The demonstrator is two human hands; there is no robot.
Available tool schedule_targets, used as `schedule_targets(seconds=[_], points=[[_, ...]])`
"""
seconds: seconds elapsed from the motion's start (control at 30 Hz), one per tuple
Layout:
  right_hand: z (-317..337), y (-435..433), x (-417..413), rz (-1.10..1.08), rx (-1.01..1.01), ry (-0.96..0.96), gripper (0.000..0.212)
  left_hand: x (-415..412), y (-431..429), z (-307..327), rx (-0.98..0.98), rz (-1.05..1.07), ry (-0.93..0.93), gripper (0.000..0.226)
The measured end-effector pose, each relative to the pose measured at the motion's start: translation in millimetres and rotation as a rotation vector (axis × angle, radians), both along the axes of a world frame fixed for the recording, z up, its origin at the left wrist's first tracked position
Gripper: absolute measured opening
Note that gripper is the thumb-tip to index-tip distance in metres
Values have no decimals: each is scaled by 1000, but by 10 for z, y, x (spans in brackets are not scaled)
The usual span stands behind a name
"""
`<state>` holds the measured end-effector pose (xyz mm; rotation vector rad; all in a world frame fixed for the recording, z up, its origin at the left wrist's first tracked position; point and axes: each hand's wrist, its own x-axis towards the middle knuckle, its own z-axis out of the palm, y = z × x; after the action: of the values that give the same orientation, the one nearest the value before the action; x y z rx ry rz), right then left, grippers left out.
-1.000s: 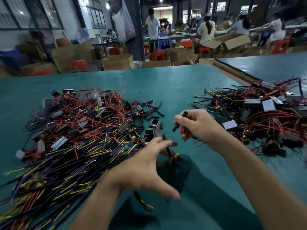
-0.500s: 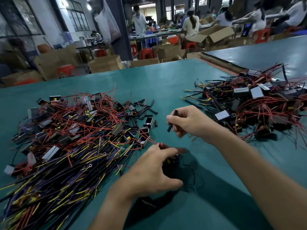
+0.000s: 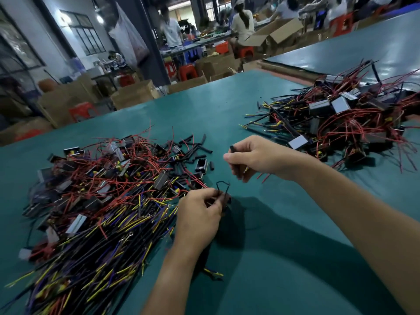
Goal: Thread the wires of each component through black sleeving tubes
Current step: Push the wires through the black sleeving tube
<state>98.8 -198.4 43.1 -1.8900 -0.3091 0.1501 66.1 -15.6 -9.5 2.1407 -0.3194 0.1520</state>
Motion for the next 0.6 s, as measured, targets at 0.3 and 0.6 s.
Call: schedule_targets(seconds=[0.3,0.6], points=[[127,36,-183,256,-64,-94,6,13,16,12,-30,70,56,20],[92,43,-128,77,-57,-271,11,-82,64,208,-111,297,-368,45]])
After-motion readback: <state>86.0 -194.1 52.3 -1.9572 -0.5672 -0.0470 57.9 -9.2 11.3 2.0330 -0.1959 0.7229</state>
